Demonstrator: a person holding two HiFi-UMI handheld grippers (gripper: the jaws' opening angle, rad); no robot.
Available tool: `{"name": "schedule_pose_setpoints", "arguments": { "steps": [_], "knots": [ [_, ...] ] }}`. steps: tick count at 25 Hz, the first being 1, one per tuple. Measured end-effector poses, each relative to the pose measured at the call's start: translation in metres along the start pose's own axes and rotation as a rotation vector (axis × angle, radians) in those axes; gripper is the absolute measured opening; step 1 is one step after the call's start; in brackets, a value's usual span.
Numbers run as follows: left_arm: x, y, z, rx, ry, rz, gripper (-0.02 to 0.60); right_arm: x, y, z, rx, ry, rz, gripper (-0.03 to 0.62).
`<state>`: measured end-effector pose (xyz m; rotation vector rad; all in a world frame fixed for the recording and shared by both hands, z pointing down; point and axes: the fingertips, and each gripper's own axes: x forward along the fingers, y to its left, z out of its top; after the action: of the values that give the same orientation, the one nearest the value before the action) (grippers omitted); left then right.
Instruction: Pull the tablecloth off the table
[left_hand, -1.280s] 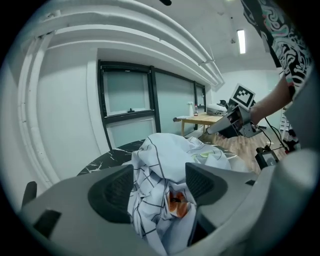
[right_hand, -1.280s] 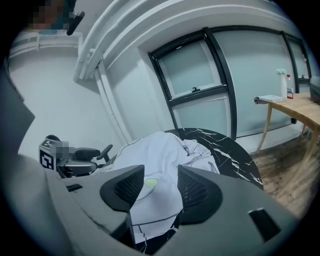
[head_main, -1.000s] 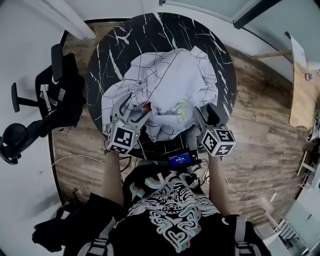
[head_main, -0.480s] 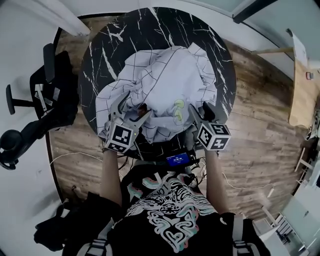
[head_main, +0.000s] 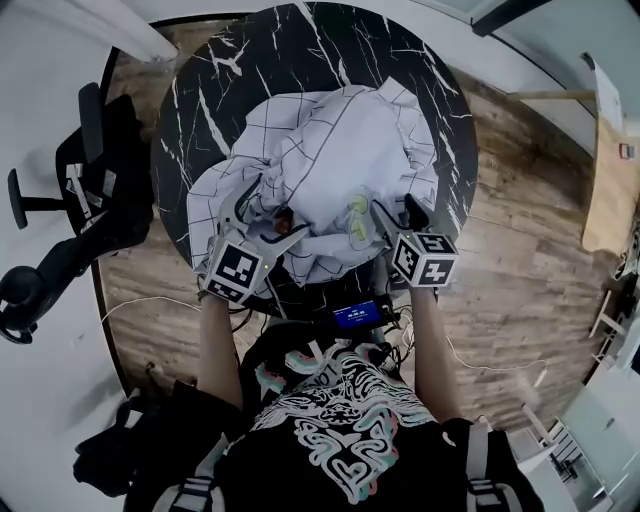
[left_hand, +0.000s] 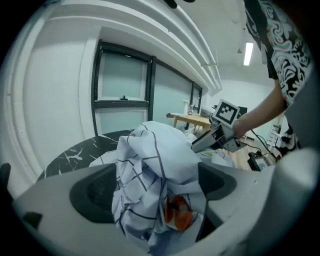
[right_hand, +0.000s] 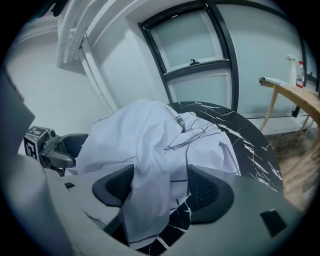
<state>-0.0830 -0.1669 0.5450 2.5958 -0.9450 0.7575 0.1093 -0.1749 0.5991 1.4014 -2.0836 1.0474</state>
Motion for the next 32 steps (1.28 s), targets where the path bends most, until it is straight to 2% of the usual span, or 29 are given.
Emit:
{"name": "schedule_pose_setpoints", "arguments": {
  "steps": [3, 12, 20, 25, 32],
  "knots": [
    [0.007, 0.004, -0.011, -0.052, 0.028, -0.001, 0.511, 0.005, -0.002, -0.003, 0.002, 0.016, -0.005, 0.318],
    [0.030, 0.010, -0.038, -0.095, 0.118, 0.011, 0.520, 0.016, -0.006, -0.010, -0.008, 0.047, 0.001, 0.318],
    [0.052, 0.009, -0.058, -0.180, 0.204, 0.006, 0.523, 0.024, -0.008, -0.017, 0.007, 0.066, 0.017, 0.318],
    [0.056, 0.008, -0.067, -0.195, 0.243, -0.011, 0.523, 0.027, -0.009, -0.019, 0.026, 0.077, 0.040, 0.318],
    [0.063, 0.008, -0.072, -0.205, 0.256, -0.005, 0.525, 0.031, -0.010, -0.022, 0.023, 0.102, 0.086, 0.319]
  ]
}}
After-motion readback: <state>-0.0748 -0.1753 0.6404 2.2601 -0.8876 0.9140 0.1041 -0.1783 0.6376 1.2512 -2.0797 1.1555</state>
